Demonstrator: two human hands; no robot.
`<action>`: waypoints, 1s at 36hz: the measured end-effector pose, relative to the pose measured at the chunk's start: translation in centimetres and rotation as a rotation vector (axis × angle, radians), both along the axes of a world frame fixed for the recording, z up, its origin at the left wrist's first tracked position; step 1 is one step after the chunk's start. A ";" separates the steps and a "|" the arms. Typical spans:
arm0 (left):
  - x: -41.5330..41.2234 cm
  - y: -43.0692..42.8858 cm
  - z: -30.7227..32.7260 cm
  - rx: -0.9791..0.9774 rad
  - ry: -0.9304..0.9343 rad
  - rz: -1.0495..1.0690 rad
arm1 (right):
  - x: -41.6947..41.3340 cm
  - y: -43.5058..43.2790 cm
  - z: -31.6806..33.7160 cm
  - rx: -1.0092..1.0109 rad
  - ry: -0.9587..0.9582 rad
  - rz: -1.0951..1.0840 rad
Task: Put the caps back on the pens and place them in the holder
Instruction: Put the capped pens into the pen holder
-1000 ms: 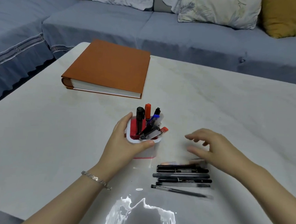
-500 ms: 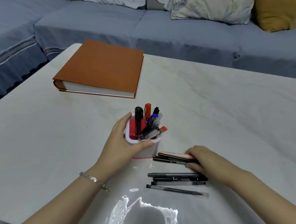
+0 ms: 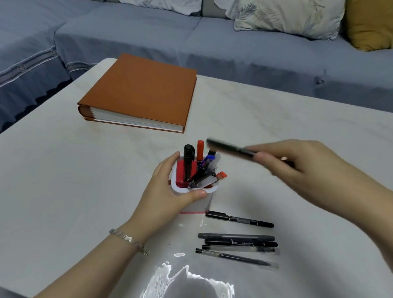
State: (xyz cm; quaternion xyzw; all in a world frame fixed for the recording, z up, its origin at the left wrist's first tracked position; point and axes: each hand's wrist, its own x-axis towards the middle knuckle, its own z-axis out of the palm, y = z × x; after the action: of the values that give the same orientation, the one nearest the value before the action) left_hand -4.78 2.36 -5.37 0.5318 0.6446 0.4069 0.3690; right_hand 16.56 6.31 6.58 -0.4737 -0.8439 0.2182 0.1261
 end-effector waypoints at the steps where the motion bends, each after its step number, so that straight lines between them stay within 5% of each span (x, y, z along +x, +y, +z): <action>1: 0.0 0.0 0.0 0.000 0.000 -0.001 | -0.9 0.2 0.3 0.013 -0.060 0.021; 7: -0.1 0.1 -0.1 0.008 -0.009 -0.001 | -5.0 1.9 0.6 0.174 -0.463 0.107; 12: -0.2 0.1 -0.2 0.019 -0.024 -0.012 | -7.2 2.2 -1.5 0.148 -0.553 0.189; 16: -0.2 0.1 0.0 0.054 -0.030 -0.019 | -7.3 2.5 -3.2 0.072 -0.284 0.195; 22: -0.3 0.2 -0.4 0.084 -0.029 -0.012 | -7.5 1.4 -6.9 0.167 0.289 -0.102; 31: -0.2 0.5 -0.6 0.052 -0.066 -0.022 | -9.0 1.6 -7.6 0.086 0.024 0.028; 36: -0.4 0.3 -0.7 0.063 -0.025 -0.026 | -8.1 2.1 -6.8 -0.202 0.339 -0.069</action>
State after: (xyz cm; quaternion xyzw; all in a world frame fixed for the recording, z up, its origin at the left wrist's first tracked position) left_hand -5.16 2.66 -6.03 0.5464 0.6199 0.4288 0.3651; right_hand 8.50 8.36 -0.22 -0.4693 -0.7676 0.3739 0.2254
